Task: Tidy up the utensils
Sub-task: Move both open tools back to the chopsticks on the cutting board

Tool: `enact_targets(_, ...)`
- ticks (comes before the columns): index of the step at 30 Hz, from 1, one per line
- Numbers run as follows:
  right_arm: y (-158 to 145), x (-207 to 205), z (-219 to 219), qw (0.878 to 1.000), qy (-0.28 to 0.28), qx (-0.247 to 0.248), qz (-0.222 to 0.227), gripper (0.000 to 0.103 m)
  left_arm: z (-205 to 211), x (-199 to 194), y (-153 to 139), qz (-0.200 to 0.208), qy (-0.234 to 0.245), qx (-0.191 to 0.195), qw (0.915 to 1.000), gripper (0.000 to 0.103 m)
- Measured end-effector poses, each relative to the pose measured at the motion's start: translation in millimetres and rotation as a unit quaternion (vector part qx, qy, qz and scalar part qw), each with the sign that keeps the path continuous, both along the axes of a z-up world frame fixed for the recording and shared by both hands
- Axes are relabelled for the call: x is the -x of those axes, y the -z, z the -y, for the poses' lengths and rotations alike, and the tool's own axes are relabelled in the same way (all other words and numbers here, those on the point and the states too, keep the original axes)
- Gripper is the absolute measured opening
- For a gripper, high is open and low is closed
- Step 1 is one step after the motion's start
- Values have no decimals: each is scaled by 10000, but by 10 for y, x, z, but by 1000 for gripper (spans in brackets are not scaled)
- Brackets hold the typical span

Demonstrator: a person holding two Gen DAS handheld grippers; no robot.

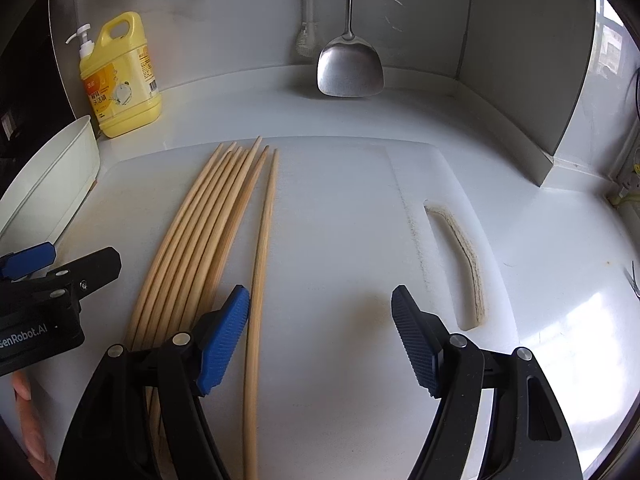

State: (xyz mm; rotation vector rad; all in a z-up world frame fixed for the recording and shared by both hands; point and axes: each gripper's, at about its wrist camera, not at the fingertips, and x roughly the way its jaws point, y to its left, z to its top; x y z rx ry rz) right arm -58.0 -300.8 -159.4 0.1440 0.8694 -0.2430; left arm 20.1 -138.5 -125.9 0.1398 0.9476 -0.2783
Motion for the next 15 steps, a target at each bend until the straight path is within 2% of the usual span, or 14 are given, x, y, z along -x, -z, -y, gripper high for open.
enact_targets(15, 4, 76, 139, 9999, 107, -102, 55, 69, 90, -5, 109, -79, 202, -139, 9997, 97)
